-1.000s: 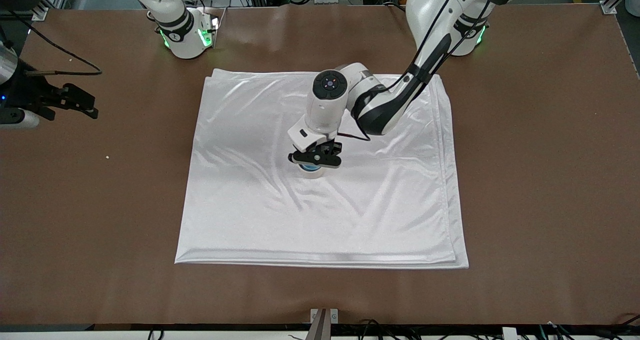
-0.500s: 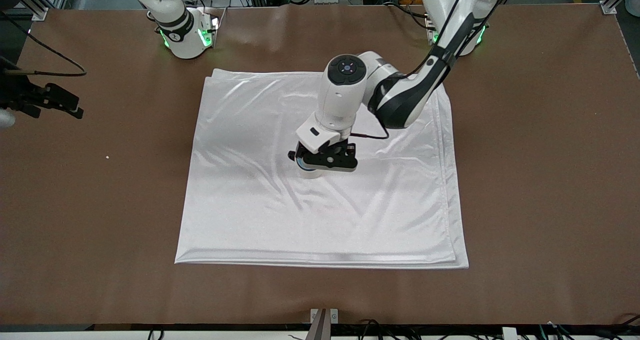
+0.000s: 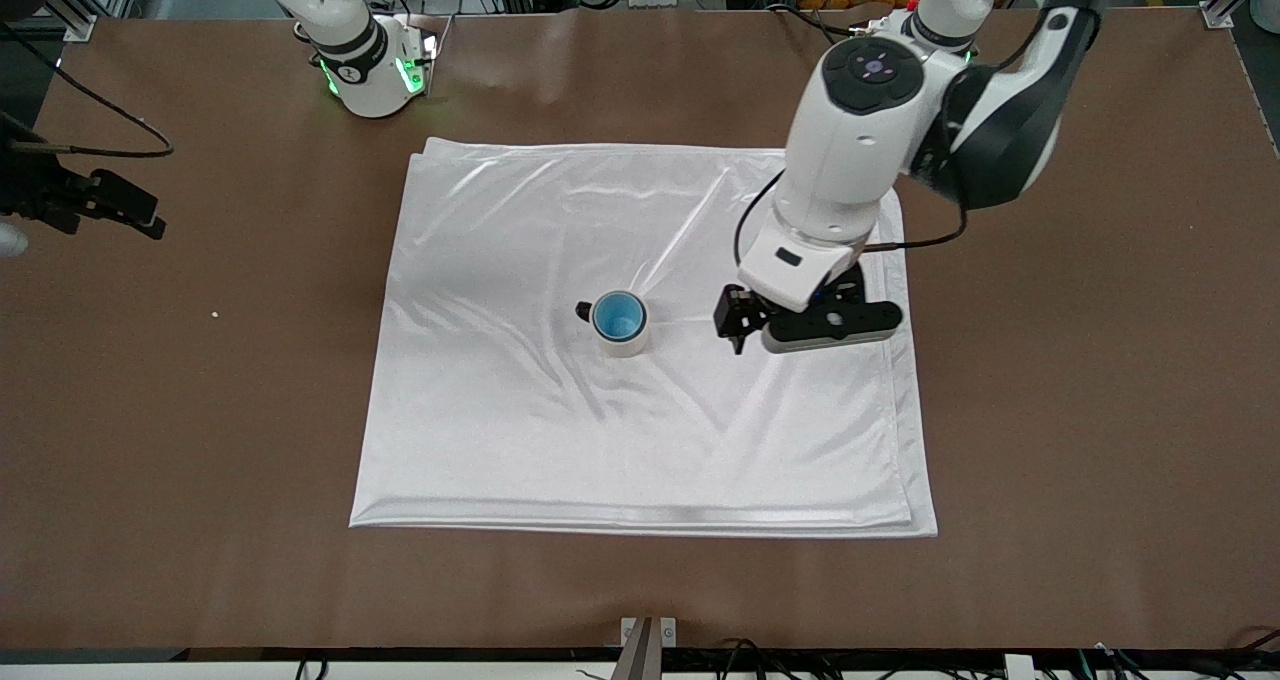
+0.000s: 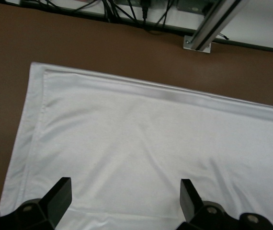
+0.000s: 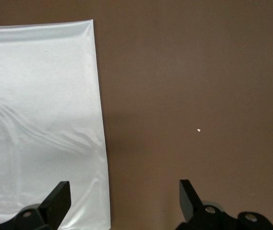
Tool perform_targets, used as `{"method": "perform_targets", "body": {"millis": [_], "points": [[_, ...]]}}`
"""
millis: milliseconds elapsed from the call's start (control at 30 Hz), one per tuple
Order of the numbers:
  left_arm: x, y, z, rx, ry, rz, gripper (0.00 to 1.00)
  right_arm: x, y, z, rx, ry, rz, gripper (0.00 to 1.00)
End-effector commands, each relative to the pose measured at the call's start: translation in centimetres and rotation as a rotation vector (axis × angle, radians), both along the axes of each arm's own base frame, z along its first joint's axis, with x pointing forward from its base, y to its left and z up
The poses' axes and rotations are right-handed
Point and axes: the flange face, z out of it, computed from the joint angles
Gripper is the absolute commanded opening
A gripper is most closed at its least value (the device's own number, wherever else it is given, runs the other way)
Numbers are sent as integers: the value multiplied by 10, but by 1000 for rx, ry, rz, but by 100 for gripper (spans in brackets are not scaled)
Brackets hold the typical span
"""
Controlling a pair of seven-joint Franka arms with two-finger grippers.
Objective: Place blue cup into white mug on cloth
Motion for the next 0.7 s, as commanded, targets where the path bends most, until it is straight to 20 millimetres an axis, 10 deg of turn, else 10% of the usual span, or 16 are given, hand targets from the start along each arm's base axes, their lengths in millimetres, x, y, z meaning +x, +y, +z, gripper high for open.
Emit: {"method": "perform_targets", "body": {"millis": [0, 667], "points": [[-1, 37, 28, 33, -4, -4, 100, -2, -1, 10, -14, -15, -22, 100], [37, 233, 51, 58, 139, 44, 100, -1, 3, 10, -19, -18, -12, 100]]}}
